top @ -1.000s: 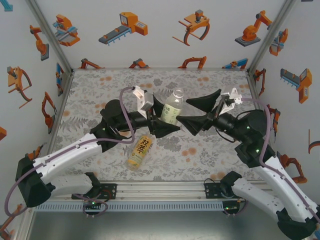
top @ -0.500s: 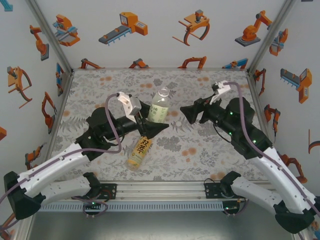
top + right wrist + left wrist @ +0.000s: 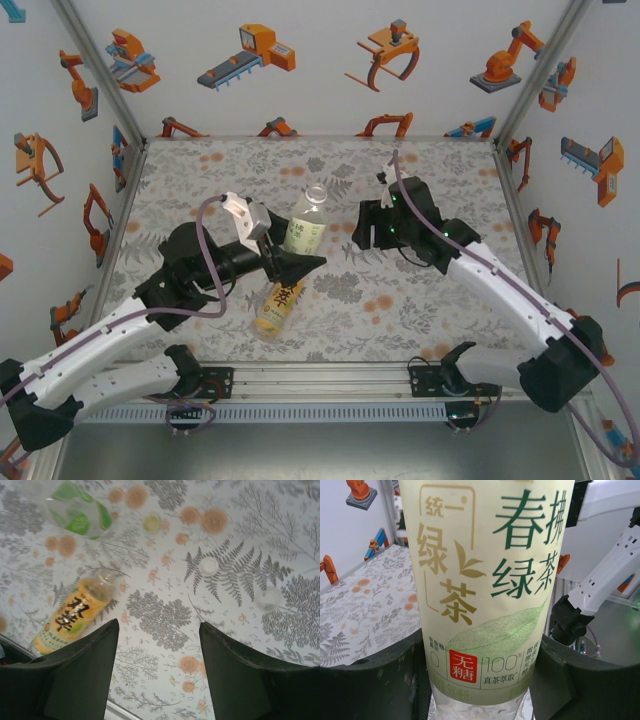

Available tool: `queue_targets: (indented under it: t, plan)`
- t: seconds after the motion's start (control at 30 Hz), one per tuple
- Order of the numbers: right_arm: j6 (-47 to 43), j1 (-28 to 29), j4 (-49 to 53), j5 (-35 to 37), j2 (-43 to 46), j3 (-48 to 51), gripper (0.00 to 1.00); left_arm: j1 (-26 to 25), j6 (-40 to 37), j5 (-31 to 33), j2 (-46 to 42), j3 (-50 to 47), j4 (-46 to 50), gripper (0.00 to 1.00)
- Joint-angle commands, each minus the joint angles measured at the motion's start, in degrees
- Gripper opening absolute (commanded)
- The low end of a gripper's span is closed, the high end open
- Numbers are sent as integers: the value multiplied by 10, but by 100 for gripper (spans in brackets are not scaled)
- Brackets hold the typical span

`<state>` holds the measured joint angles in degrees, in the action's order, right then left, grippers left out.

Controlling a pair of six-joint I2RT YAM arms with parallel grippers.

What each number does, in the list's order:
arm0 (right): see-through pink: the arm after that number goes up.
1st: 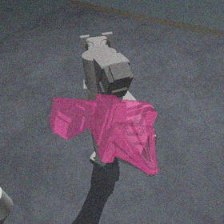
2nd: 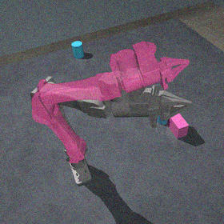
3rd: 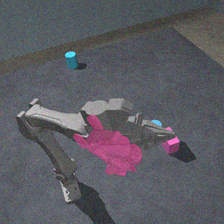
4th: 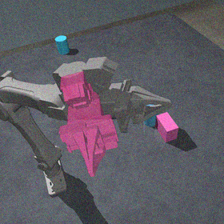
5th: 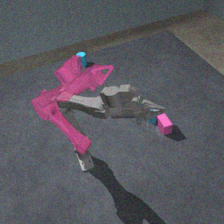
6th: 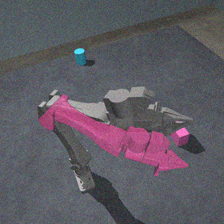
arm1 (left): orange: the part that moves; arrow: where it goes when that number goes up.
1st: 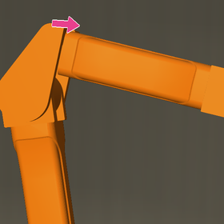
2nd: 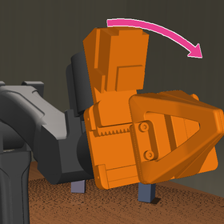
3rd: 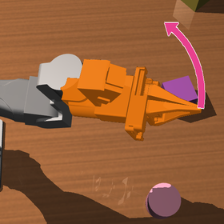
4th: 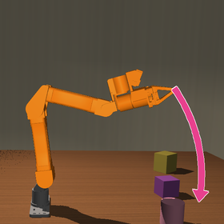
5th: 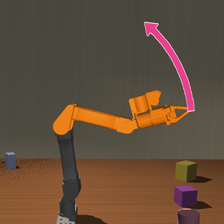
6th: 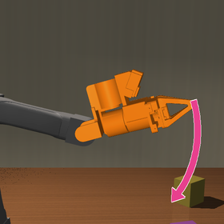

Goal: Screw on the bottle caps

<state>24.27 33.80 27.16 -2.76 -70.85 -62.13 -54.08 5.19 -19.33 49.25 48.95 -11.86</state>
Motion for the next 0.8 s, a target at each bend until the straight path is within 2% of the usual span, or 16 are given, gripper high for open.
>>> queue_targets:
  t: [0.0,0.37,0.77]
  plan:
    - [21,-20,45,-18,-41,-35,59,-1,-14,8,-19,-4,20,0]
    - [12,-36,95,-5,-178,-104,52,-2,-18,29,-48,-7,60,0]
    - [-14,-39,115,-3,-265,-165,48,-1,-21,35,-61,-7,73,0]
